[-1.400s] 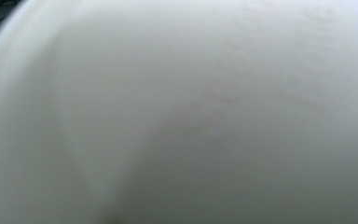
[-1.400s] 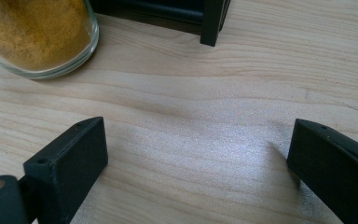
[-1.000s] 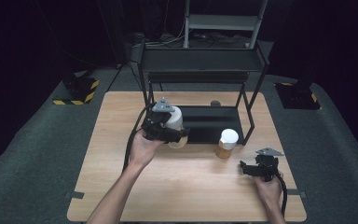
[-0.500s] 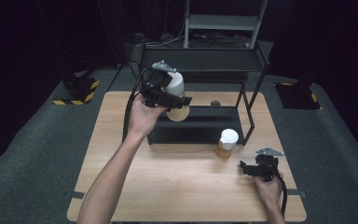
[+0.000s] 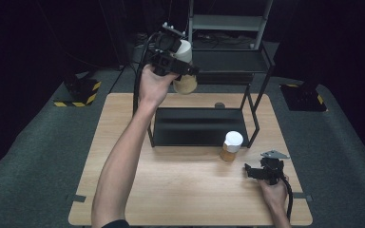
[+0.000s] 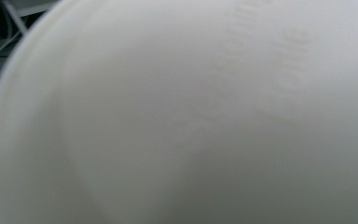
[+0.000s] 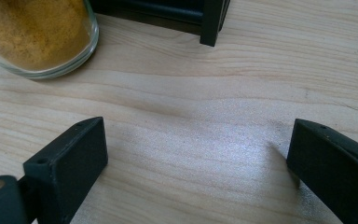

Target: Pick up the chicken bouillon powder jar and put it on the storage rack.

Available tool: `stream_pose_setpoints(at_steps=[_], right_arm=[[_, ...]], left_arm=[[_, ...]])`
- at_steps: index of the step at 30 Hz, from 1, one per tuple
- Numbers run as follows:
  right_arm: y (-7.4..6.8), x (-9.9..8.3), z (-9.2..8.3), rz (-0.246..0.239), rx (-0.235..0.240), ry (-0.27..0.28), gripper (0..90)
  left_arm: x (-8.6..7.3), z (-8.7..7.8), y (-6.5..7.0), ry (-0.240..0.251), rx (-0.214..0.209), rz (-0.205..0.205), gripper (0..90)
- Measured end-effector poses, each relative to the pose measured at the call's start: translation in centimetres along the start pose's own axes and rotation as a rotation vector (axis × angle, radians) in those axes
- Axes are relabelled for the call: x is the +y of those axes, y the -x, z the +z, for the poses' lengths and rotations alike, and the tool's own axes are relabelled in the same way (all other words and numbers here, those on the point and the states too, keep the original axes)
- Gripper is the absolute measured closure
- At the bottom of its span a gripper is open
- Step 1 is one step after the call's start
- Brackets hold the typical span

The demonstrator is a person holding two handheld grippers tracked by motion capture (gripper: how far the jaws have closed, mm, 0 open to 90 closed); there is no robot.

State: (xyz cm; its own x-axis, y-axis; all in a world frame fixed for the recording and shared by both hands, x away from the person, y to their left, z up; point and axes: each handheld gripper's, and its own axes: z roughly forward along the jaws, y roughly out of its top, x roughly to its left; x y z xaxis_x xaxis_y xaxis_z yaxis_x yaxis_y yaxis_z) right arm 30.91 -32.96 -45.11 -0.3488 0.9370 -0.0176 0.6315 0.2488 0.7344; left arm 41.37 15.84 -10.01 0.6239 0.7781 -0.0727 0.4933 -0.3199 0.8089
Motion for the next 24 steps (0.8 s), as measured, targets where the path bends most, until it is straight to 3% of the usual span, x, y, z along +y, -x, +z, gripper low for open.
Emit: stream_pose_setpoints(at_steps=[9, 10, 13, 21, 24], right_arm=[[0.0, 0.0, 0.0, 0.0, 0.0, 0.0, 4.3], [0.0, 0.0, 0.0, 0.0, 0.0, 0.0, 4.3], [0.0, 0.0, 0.0, -0.001, -0.001, 0.0, 4.4], [-0.1, 0.0, 0.0, 0.0, -0.002, 0.001, 4.5], [-0.1, 0.0, 0.0, 0.001, -0.002, 0.002, 4.4]], left_arm=[[3.5, 2.4, 0.0, -0.018, 0.128, -0.07, 33.0], [3.5, 2.4, 0.0, -0.018, 0.128, -0.07, 33.0], [4.6, 3.6, 0.2, -0.028, 0.192, -0.095, 33.0], [5.8, 5.5, 0.4, -0.042, 0.288, -0.138, 33.1], [6.0, 5.9, 0.3, -0.048, 0.304, -0.144, 33.2]])
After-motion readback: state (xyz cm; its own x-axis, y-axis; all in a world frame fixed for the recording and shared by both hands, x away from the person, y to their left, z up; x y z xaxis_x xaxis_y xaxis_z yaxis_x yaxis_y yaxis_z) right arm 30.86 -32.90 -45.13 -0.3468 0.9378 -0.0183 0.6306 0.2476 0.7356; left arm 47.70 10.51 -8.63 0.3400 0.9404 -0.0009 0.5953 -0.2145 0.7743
